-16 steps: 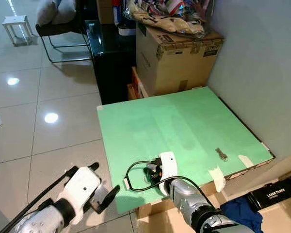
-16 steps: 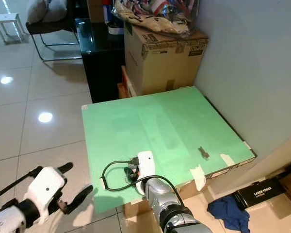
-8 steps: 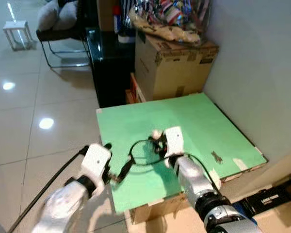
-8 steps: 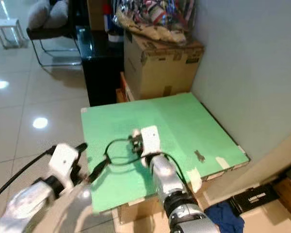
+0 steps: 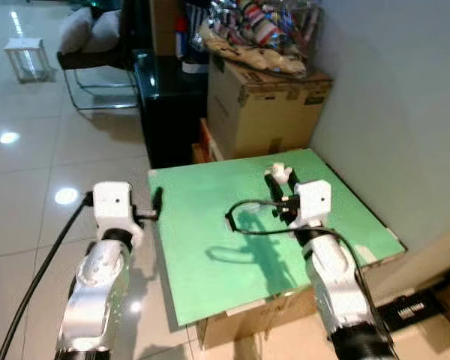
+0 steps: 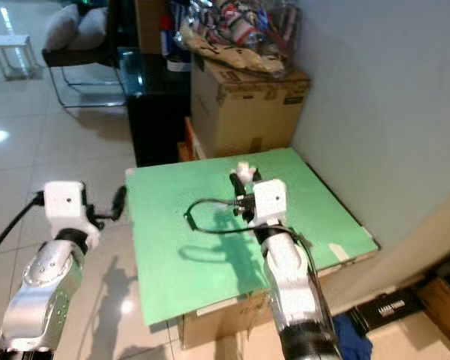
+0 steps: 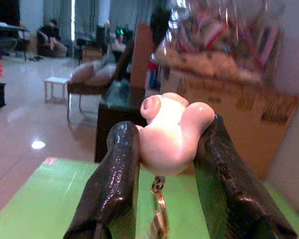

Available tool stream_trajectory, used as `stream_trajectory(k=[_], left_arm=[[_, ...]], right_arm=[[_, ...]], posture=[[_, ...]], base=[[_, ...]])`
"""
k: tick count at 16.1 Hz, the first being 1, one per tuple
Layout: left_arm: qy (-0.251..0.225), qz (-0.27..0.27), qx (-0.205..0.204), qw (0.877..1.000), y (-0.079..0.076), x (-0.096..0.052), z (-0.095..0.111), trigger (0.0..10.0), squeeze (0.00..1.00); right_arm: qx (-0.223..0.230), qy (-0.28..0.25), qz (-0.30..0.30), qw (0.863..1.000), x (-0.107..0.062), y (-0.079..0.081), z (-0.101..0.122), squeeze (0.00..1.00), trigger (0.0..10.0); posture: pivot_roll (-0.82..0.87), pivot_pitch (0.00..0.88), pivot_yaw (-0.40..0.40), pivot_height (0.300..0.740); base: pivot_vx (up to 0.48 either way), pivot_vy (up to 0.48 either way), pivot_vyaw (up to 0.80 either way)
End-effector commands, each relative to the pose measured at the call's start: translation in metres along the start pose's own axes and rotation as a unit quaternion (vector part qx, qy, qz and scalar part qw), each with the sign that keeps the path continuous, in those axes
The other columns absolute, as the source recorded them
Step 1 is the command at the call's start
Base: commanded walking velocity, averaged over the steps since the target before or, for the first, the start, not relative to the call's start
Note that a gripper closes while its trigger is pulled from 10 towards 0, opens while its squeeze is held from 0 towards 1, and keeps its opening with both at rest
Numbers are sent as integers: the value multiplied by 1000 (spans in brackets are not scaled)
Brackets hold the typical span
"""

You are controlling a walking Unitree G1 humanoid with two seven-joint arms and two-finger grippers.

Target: Hang keys on a hook

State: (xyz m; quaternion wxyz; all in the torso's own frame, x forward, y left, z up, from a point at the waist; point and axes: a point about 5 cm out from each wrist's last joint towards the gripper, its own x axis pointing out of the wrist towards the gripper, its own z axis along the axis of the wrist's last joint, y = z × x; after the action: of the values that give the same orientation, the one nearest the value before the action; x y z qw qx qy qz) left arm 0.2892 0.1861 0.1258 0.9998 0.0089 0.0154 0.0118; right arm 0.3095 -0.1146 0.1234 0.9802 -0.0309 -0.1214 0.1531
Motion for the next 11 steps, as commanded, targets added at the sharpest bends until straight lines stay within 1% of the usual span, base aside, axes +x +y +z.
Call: stream_trajectory(k=[1,2,4,5,7,11], left_arm=[[-2,6,3,1000,0,0,0,10000,0],[-1,12,1,1000,2,-1,-2,10000,0],[-2,30,-9,1000,3,0,-7,10000,0],[0,34,-2,999,0,2,-9,10000,0],[3,33,-3,999,-2,4,-10,10000,0],[-2,22,4,1000,-5,5,-7,10000,0]], right_arm=[[-17,-15,10,1000,-1,0,6,0,0],[-18,-9,13,1000,-5,-1,4,0,0],[-10,31,-1,999,-20,-7,-6,0,0],[-4,41,-9,999,-23,-8,-9,0,0],[12,58,-21,998,-25,-9,-15,0,0],[34,86,-19,996,-28,-7,-24,0,0]], posture=[[24,0,-91,740],[22,0,-91,740],[16,0,-90,740],[13,0,-91,740],[10,0,-90,740],[6,0,-74,740]], base=[[0,0,0],[0,0,0],[0,0,0],[0,0,0],[0,0,0],[-299,0,0]])
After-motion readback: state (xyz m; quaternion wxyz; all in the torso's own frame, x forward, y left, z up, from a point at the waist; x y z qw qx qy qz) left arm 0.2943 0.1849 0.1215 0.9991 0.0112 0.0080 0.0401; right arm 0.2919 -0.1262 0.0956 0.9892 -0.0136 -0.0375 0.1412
